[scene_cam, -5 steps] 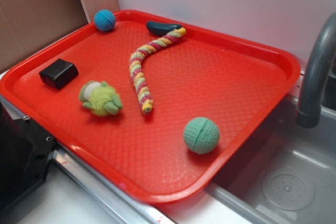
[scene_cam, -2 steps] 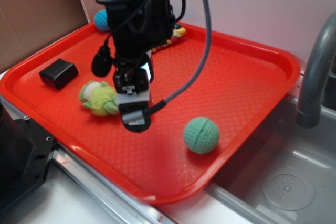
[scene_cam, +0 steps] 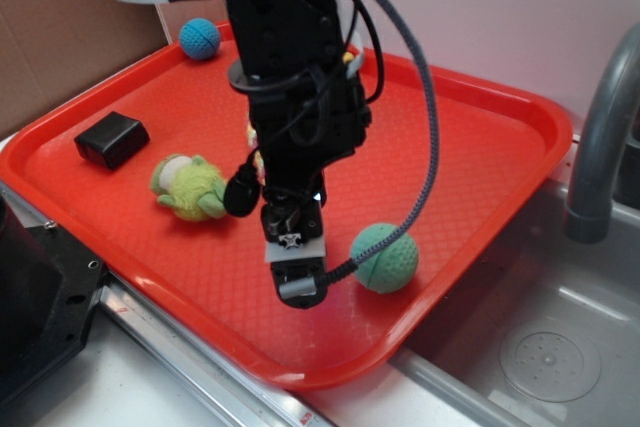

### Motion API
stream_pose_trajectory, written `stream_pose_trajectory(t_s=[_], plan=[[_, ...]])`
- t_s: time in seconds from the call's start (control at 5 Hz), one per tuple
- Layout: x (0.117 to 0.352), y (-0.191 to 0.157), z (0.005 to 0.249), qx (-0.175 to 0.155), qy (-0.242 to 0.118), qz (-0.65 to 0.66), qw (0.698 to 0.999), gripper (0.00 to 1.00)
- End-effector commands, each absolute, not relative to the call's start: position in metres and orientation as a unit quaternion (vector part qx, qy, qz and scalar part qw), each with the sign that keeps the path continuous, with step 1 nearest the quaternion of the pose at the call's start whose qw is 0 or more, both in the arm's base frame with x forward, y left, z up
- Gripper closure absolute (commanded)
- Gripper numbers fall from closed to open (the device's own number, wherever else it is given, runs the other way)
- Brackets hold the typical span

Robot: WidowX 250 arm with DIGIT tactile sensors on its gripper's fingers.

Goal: Grab the green ball.

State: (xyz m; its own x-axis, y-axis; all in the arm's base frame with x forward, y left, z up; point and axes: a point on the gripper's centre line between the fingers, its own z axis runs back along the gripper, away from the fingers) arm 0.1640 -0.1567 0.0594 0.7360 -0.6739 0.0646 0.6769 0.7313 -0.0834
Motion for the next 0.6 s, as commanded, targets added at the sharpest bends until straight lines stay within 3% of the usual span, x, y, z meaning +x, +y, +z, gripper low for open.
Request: stream_pose_trajectory(t_s=[0.0, 0.2, 0.4], plan=[[0.155, -0.163, 0.066, -0.057, -0.029, -0.366, 0.928, 0.00], [0.172, -0.171, 0.034, -0.052, -0.011, -0.384, 0.922, 0.00], [0.184, -0.186, 0.020, -0.071, -0.020, -0.422, 0.904, 0.00]])
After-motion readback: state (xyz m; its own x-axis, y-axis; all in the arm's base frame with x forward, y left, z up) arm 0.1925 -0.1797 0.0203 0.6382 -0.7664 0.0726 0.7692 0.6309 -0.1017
